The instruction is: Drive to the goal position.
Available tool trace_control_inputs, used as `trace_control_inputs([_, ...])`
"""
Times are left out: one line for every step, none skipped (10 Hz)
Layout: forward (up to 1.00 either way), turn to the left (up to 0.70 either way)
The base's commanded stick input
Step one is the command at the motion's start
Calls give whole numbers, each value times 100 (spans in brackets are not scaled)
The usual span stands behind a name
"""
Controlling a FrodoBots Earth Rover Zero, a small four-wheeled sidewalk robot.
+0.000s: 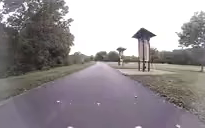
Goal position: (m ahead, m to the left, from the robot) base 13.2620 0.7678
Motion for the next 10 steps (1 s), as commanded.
trace_control_inputs([70,0])
trace_control_inputs([70,0])
trace_control_inputs([70,0])
trace_control_inputs([70,0])
trace_control_inputs([70,0])
trace_control_inputs([70,0])
trace_control_inputs([70,0])
trace_control_inputs([70,0])
trace_control_inputs([70,0])
trace_control_inputs([70,0])
